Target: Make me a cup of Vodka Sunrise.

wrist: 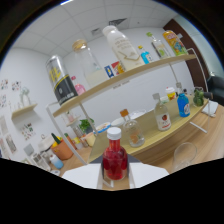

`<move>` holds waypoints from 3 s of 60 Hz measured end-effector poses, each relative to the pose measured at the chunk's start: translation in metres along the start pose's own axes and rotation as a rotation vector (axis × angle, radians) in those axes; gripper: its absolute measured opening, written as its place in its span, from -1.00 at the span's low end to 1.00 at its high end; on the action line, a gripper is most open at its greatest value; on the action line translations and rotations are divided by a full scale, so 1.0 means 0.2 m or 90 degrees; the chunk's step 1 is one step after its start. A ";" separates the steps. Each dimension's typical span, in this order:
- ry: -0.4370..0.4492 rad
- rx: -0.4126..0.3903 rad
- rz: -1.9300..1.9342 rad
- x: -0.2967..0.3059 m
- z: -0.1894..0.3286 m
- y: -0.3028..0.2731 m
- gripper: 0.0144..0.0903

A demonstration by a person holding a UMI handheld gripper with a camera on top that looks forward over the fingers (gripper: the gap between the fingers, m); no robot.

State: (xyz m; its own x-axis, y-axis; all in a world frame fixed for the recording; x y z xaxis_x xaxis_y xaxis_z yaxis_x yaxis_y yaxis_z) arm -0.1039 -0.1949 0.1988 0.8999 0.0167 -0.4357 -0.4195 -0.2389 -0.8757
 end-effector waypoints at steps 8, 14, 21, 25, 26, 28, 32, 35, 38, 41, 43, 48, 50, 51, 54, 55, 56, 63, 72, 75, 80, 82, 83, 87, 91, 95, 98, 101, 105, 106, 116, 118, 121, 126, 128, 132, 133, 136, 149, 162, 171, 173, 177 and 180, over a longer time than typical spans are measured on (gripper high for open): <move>0.058 -0.059 -0.152 0.06 0.11 0.32 -0.46; 0.077 -0.106 -0.210 0.09 0.18 0.53 -0.47; 0.092 -0.148 -0.243 0.13 0.23 0.69 -0.46; 0.099 -0.170 -0.250 0.14 0.25 0.76 -0.47; 0.100 -0.177 -0.250 0.14 0.25 0.78 -0.47; 0.104 -0.190 -0.251 0.15 0.26 0.82 -0.47; 0.114 -0.222 -0.246 0.17 0.27 0.88 -0.47; 0.112 -0.236 -0.238 0.18 0.26 0.89 -0.46; 0.109 -0.237 -0.238 0.18 0.27 0.91 -0.46; 0.108 -0.238 -0.249 0.17 0.27 0.92 -0.46; 0.107 -0.239 -0.255 0.17 0.26 0.92 -0.45; 0.102 -0.241 -0.260 0.17 0.25 0.93 -0.45; 0.098 -0.242 -0.260 0.16 0.24 0.93 -0.44; 0.097 -0.242 -0.261 0.16 0.24 0.93 -0.44; 0.094 -0.246 -0.262 0.16 0.23 0.94 -0.43; 0.093 -0.248 -0.263 0.16 0.22 0.94 -0.43; 0.093 -0.250 -0.264 0.17 0.22 0.95 -0.42; 0.084 -0.263 -0.263 0.16 0.18 0.97 -0.30; 0.067 -0.273 -0.266 0.14 0.13 0.95 0.55; 0.059 -0.269 -0.271 0.11 0.10 0.91 0.80; 0.044 -0.252 -0.279 0.06 0.03 0.80 0.89; 0.039 -0.243 -0.280 0.04 0.00 0.76 0.90; 0.035 -0.239 -0.279 0.03 -0.02 0.73 0.89; 0.020 -0.226 -0.272 -0.01 -0.10 0.64 0.89; 0.017 -0.215 -0.262 -0.02 -0.19 0.55 0.88; 0.019 -0.208 -0.250 0.01 -0.29 0.48 0.89; 0.026 -0.205 -0.235 0.05 -0.37 0.44 0.88; 0.039 -0.206 -0.222 0.13 -0.44 0.41 0.88; 0.064 -0.205 -0.218 0.25 -0.52 0.37 0.89; 0.070 -0.205 -0.218 0.29 -0.55 0.36 0.89; 0.133 -0.176 -0.226 0.65 -0.70 0.14 0.90; 0.139 -0.162 -0.224 0.70 -0.71 0.06 0.88; 0.145 -0.137 -0.223 0.76 -0.72 -0.08 0.87; 0.141 -0.095 -0.219 0.82 -0.73 -0.35 0.88; 0.135 -0.077 -0.219 0.83 -0.72 -0.47 0.88; 0.122 -0.037 -0.227 0.84 -0.71 -0.70 0.88; 0.119 -0.026 -0.231 0.84 -0.70 -0.76 0.88; 0.111 0.005 -0.241 0.83 -0.66 -0.93 0.87; 0.066 0.068 -0.246 0.85 -0.38 -1.41 0.87; 0.069 0.061 -0.274 0.97 -0.07 -1.54 0.84; 0.066 0.070 -0.286 1.01 0.02 -1.58 0.33; 0.065 0.073 -0.288 1.01 0.03 -1.59 0.17; 0.051 0.070 -0.286 0.99 0.03 -1.58 0.03; 0.051 0.070 -0.287 0.99 0.03 -1.58 0.01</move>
State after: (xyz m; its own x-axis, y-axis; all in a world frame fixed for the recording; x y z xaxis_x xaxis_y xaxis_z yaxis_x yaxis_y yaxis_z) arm 0.2066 -0.1102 0.3883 0.9998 0.0193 0.0075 0.0098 -0.1208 -0.9926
